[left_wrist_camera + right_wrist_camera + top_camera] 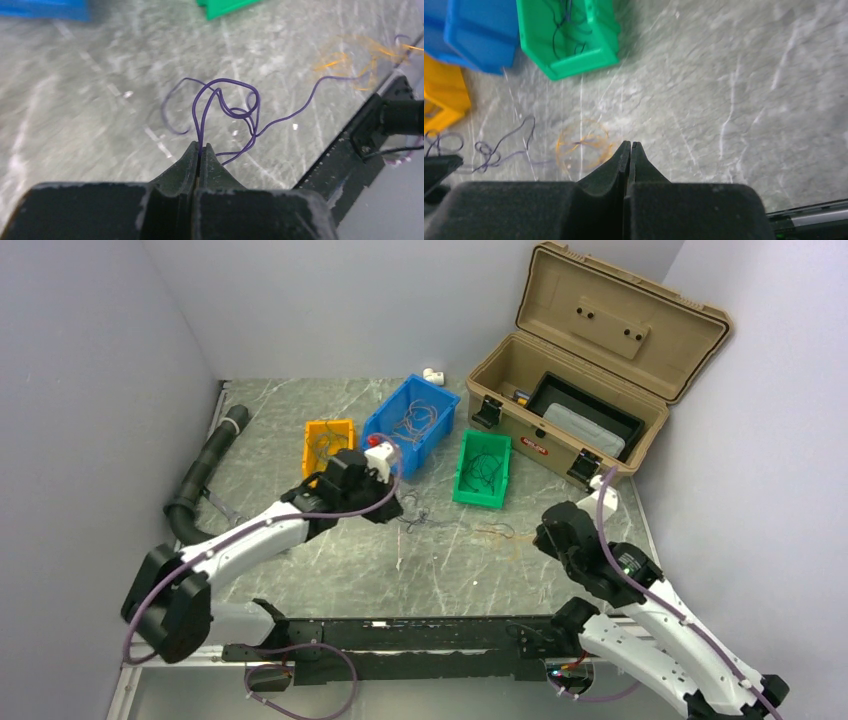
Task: Untangle the cables
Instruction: Untie the cable, then place the cable in the bin.
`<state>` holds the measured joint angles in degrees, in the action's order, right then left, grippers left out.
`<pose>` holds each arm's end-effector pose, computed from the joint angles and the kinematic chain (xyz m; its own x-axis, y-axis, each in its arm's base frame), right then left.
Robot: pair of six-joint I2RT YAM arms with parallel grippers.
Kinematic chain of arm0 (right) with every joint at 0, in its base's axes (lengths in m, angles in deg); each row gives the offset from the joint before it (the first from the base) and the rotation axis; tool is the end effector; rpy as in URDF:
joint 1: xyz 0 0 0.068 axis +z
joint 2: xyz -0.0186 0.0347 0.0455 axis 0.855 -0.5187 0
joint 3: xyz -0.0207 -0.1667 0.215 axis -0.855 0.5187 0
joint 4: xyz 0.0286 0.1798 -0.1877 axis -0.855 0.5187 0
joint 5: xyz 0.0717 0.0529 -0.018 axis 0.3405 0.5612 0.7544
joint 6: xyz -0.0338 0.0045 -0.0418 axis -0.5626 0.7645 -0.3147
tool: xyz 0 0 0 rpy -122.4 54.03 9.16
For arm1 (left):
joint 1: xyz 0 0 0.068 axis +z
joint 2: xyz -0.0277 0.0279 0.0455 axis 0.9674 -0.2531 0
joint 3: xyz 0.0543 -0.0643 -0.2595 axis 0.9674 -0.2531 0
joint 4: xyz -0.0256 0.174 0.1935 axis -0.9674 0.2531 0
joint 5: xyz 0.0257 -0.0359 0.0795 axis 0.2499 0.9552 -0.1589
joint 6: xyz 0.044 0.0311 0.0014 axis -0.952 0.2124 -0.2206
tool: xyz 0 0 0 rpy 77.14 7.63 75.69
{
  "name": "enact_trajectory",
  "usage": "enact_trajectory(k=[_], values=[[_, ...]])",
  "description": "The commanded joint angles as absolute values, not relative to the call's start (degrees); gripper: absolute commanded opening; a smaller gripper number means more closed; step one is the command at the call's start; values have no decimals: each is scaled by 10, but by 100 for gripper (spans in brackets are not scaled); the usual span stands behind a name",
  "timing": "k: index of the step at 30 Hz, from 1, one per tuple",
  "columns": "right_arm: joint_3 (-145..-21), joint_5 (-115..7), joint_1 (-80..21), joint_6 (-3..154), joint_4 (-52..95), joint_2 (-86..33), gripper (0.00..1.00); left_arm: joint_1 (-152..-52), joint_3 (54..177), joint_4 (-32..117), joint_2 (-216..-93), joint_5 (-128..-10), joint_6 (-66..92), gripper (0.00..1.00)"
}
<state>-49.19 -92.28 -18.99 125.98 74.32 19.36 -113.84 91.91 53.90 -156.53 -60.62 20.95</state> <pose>0.0978 0.0576 0.2776 -0.5378 0.4896 -0.6863 0.3195 0.8717 0.3715 0.2213 -0.1891 0.2415 -0.7076 0.1560 -0.6891 0.5700 0.7024 -0.4263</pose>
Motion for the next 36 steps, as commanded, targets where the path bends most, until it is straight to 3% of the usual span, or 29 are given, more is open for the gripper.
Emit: enact_trajectory(k=[1, 8, 13, 21, 27, 36], values=[[-540, -1043, -191, 1306, 823, 214, 0, -1088, 873, 586, -1492, -671, 212, 0], [-577, -1117, -191, 1385, 897, 252, 0, -1005, 862, 662, -1379, -768, 228, 0], [-565, -1077, -191, 1292, 821, 273, 0, -991, 869, 642, -1317, -728, 215, 0], [-564, -1024, -191, 1233, 753, 257, 0, -1010, 971, 684, -1347, -589, 201, 0], [-575, -1036, -192, 1220, 749, 252, 0, -1118, 1078, 703, -1401, -625, 187, 0], [-587, -1056, -191, 1218, 763, 270, 0, -1168, 1193, 638, -1525, -598, 199, 0]])
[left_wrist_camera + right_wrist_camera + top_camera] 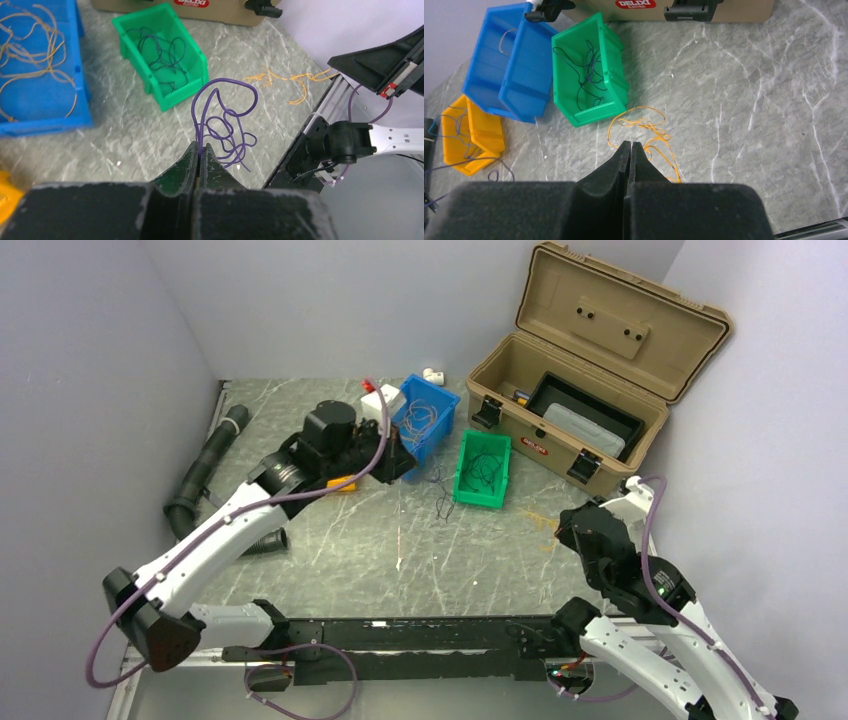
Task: Untangle the cables
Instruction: Place the cable in the bin.
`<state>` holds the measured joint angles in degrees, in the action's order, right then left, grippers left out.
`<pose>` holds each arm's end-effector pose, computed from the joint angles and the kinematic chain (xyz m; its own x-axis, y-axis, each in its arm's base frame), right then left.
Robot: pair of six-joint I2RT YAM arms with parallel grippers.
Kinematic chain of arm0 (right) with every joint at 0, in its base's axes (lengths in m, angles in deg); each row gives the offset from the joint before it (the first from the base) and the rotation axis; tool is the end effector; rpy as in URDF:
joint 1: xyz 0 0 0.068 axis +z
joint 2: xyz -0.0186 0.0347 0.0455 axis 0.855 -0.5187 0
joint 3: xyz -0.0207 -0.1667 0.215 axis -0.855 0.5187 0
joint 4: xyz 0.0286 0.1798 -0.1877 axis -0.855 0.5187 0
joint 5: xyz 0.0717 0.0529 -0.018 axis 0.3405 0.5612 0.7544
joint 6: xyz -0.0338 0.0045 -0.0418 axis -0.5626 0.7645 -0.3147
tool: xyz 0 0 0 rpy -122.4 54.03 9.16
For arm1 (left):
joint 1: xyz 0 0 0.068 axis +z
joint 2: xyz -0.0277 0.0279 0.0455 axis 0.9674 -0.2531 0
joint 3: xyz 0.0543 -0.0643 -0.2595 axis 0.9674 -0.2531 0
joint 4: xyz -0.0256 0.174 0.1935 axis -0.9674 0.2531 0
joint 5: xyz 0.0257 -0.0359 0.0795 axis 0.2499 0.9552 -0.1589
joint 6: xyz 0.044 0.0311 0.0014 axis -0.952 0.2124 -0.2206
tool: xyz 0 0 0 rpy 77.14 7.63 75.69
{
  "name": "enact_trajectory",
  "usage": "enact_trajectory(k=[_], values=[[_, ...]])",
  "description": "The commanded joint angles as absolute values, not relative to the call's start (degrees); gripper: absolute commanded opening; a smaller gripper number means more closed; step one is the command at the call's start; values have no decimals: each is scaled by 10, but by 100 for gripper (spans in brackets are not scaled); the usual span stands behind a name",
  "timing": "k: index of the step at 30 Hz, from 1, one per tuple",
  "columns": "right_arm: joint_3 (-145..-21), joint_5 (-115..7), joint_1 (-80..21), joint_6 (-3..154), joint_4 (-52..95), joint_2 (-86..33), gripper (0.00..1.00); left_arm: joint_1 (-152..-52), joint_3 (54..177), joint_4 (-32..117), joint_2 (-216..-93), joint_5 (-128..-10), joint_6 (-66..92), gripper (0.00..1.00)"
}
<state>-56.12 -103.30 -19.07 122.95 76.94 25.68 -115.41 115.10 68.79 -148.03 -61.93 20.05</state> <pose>0.0765 0.0326 0.3216 -0.3146 0.5217 -0.7930 0.3329 0.8430 0.4225 0.1975 -0.1784 0.3952 -0.5149 0.0330 -0.8566 0.6801 0.6240 -0.3848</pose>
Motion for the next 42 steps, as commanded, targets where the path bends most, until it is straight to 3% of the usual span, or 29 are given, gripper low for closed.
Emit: enact_trajectory(k=[1, 8, 21, 29, 36, 42], values=[[-588, -1058, -191, 1217, 764, 273, 0, -1170, 1201, 625, -1542, -594, 202, 0], [-602, -1070, -191, 1203, 766, 284, 0, -1170, 1305, 584, -1675, -565, 203, 0], [-638, -1088, -191, 1174, 779, 296, 0, -1169, 1532, 636, -1940, -578, 177, 0], [-637, -1088, -191, 1172, 781, 308, 0, -1171, 1603, 657, -2068, -680, 139, 0], [-636, -1081, -191, 1177, 780, 299, 0, -1179, 1598, 659, -2120, -648, 131, 0], [-633, -1062, -191, 1185, 778, 287, 0, -1179, 1609, 687, -2109, -621, 124, 23]])
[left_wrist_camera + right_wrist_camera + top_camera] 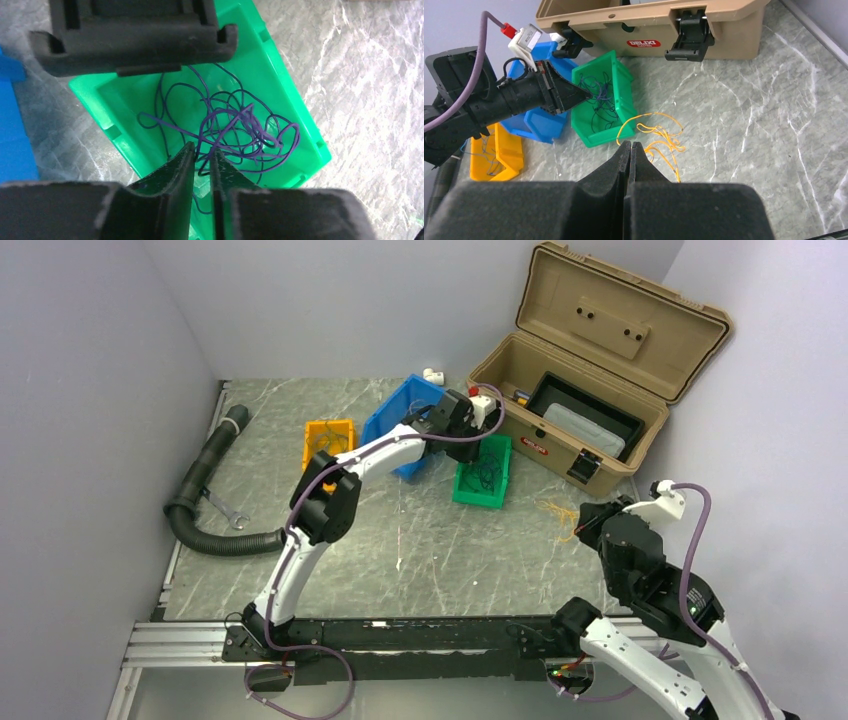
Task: Untangle the cables
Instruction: Place the cable in the bin.
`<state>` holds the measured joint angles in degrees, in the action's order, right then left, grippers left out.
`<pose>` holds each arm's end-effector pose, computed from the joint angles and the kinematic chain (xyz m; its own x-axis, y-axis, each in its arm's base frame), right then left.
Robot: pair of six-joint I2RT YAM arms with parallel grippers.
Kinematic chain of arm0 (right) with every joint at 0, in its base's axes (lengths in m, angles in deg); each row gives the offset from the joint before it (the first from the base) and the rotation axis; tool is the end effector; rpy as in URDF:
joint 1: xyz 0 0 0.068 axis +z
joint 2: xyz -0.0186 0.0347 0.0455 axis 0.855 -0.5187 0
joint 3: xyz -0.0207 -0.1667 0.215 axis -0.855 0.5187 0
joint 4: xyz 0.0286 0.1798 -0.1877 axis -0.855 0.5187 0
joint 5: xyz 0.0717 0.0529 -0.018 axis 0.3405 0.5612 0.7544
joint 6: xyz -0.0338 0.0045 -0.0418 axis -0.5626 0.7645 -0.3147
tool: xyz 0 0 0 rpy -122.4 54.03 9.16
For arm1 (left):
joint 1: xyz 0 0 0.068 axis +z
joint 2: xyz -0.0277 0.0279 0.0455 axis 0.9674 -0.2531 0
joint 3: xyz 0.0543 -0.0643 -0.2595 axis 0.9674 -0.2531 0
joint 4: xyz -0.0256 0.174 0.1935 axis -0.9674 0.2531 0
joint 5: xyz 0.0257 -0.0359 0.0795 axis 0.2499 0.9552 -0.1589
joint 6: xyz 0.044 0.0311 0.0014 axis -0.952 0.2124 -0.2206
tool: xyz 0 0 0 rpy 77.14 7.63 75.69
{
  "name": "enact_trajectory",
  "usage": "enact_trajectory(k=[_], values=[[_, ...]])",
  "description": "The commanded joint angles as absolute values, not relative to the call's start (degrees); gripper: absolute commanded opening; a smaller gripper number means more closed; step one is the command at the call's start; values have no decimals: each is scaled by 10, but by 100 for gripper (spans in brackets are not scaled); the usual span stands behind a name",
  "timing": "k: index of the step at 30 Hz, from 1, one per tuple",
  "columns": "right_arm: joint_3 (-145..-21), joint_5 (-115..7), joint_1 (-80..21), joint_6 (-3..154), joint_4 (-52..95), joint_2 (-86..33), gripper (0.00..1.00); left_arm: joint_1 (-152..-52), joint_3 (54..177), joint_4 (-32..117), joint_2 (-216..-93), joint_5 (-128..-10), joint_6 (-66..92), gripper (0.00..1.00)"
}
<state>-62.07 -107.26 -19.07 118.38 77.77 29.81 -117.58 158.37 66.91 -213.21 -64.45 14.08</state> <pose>0.0550 0.0125 0.3538 -0.1892 0.5307 -0.8262 0.2966 0.8330 0.4671 0.3917 -0.3664 0.2120 -0.6420 0.2971 -0.7069 0.6548 0.6921 -0.3038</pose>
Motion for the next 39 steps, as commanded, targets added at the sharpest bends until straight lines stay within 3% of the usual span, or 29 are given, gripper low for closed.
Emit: enact_trajectory(k=[1, 6, 11, 22, 33, 39], values=[[-632, -1058, -191, 1187, 777, 285, 0, -1179, 1605, 690, -2098, -621, 122, 27], [-626, -1036, -191, 1186, 768, 270, 0, -1180, 1558, 709, -2012, -631, 119, 51], [-623, -996, -191, 1164, 736, 244, 0, -1180, 1486, 724, -1917, -674, 128, 61], [-626, -855, -191, 1086, 622, 158, 0, -1176, 1317, 727, -1725, -700, 143, 65], [-674, -706, -190, 1008, 409, 18, 0, -1146, 1061, 706, -1395, -769, 181, 72], [-730, -680, -190, 979, 306, -85, 0, -1138, 1008, 775, -1263, -816, 196, 75]])
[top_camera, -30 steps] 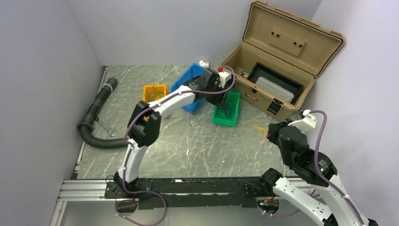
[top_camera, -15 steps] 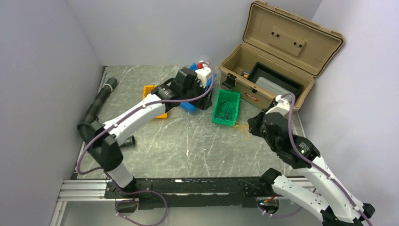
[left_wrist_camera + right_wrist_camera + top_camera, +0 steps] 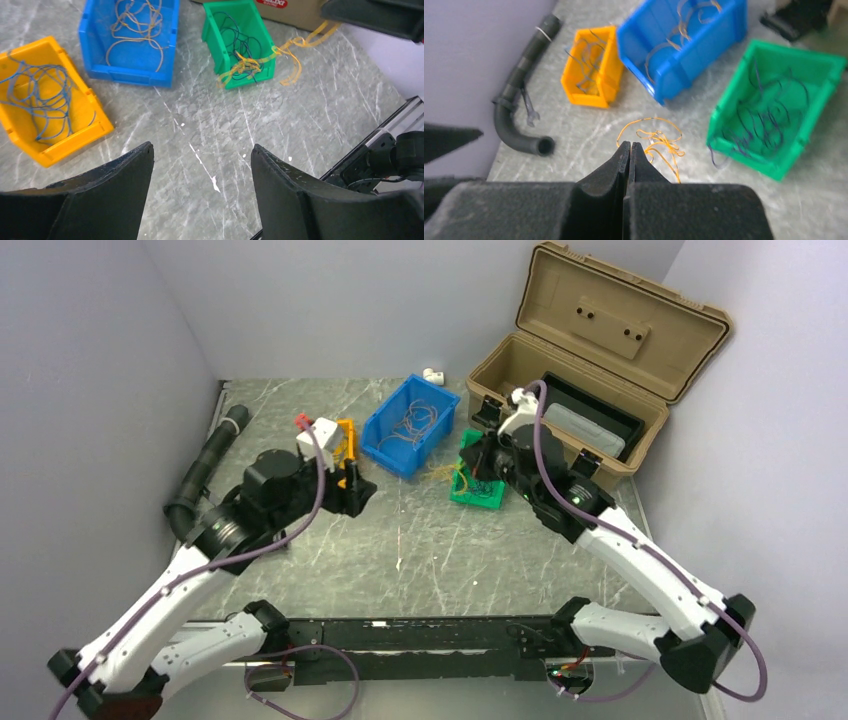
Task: Untangle the cables
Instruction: Place the cable in the bin.
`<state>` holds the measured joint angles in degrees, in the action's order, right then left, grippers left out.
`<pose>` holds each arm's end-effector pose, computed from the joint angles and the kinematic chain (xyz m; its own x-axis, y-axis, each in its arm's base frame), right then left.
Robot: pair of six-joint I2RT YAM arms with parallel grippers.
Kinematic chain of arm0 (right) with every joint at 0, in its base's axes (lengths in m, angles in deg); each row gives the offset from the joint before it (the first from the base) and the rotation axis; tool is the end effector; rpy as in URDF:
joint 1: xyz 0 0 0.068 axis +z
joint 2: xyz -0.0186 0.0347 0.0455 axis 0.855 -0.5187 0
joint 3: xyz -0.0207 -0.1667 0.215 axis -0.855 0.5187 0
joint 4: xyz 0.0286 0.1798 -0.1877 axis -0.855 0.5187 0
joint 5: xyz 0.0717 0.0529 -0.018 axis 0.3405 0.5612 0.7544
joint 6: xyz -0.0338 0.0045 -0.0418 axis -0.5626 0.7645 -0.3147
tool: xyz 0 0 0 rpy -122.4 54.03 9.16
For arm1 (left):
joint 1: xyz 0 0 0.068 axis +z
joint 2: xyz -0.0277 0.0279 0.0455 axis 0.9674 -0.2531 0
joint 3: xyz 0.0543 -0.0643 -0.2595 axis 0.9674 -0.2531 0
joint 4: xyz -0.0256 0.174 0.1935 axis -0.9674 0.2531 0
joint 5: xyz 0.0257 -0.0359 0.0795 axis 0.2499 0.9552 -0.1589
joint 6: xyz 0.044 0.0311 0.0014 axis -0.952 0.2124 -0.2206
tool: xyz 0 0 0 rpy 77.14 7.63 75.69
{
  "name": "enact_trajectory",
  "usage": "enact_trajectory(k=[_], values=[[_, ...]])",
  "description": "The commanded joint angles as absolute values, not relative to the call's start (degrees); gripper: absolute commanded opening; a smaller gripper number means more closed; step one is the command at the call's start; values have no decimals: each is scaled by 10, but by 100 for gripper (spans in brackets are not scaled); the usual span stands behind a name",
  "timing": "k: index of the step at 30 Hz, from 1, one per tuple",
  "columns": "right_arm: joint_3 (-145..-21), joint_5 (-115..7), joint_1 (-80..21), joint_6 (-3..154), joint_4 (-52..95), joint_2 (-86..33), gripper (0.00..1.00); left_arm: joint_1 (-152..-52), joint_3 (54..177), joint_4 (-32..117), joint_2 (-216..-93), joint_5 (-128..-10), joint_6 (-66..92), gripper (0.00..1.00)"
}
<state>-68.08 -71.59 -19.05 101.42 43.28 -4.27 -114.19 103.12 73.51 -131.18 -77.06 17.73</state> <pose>0.1795 0.1409 0.3696 -0.4964 0.2762 -0.8230 -0.2768 0.8482 0.4516 0.1502 -0.1211 0.3767 -0.4394 -0.0038 -0.8983 0.5261 0.8095 -0.2608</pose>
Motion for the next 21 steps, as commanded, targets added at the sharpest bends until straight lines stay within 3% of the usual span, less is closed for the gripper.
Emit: enact_trajectory(k=[1, 9, 21], values=[[-737, -682, -190, 978, 289, -99, 0, -1138, 1001, 786, -1245, -826, 198, 75], [-792, -695, -190, 963, 180, -218, 0, -1137, 966, 837, -1128, -896, 201, 95], [-945, -769, -202, 909, 172, -417, 0, -1137, 980, 885, -1112, -945, 189, 99]])
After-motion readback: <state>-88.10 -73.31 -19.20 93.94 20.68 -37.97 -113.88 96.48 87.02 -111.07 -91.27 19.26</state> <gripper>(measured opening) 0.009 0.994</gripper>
